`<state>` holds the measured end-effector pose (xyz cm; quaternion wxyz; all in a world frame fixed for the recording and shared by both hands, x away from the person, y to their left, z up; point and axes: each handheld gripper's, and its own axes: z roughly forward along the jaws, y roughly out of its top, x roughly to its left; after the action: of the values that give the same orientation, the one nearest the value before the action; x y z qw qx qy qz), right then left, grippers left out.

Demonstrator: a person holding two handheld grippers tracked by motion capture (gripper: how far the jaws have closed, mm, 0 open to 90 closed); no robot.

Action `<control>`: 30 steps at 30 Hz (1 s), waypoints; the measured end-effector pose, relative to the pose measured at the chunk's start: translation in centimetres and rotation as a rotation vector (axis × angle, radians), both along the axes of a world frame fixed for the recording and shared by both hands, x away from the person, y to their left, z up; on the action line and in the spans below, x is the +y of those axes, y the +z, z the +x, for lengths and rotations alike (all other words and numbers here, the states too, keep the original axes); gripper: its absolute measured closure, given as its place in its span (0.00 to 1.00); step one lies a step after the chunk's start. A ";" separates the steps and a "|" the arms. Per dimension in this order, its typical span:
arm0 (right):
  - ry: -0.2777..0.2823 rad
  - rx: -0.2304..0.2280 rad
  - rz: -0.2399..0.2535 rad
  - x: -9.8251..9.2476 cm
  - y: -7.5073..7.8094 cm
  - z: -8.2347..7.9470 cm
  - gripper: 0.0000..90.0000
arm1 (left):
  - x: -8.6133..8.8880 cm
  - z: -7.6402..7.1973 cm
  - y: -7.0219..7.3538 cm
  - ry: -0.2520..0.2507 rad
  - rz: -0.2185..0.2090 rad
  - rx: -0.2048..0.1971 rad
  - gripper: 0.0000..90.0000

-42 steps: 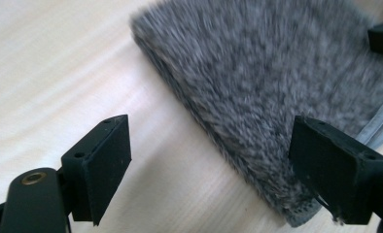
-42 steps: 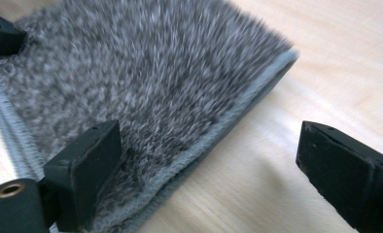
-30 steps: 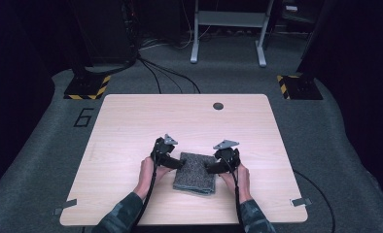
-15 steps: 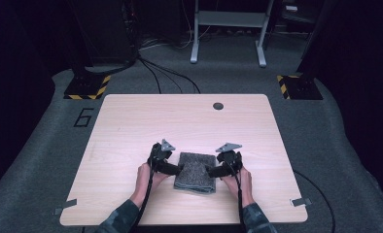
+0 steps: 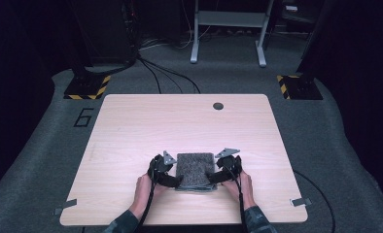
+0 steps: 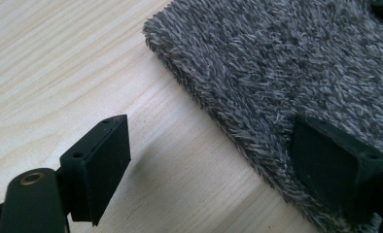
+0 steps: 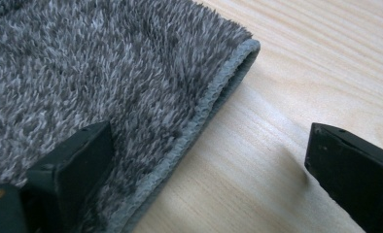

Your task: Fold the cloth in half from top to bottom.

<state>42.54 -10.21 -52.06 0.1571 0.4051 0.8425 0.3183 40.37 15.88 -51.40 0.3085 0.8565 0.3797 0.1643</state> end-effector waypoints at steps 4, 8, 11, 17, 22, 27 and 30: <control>0.006 -0.023 0.034 -0.3 0.3 -0.2 0.04 | 0.7 0.1 0.6 0.005 -0.026 0.004 0.15; -0.005 -0.059 0.080 -1.6 1.8 -0.9 0.05 | 2.4 0.0 1.8 0.045 -0.092 -0.025 0.13; -0.021 -0.087 0.101 -2.8 2.8 -1.6 0.05 | 4.1 -0.3 2.5 0.081 -0.107 -0.047 0.11; -0.080 -0.131 0.101 -6.6 3.4 -3.4 0.05 | 8.7 -1.2 2.9 0.167 -0.106 -0.079 0.10; -0.155 -0.117 0.087 -9.6 2.1 -4.4 0.04 | 12.1 -1.8 1.5 0.271 -0.108 -0.072 0.10; -0.227 -0.093 0.091 -12.4 1.0 -5.0 0.04 | 15.3 -2.4 -0.3 0.353 -0.088 -0.052 0.09; -0.277 -0.081 0.096 -14.1 0.6 -5.2 0.04 | 16.6 -2.7 -0.9 0.395 -0.082 -0.051 0.08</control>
<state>37.34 -24.34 -51.45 0.2140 0.5114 0.7553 0.3497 37.65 32.45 -52.29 0.3144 0.7477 0.5386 0.2279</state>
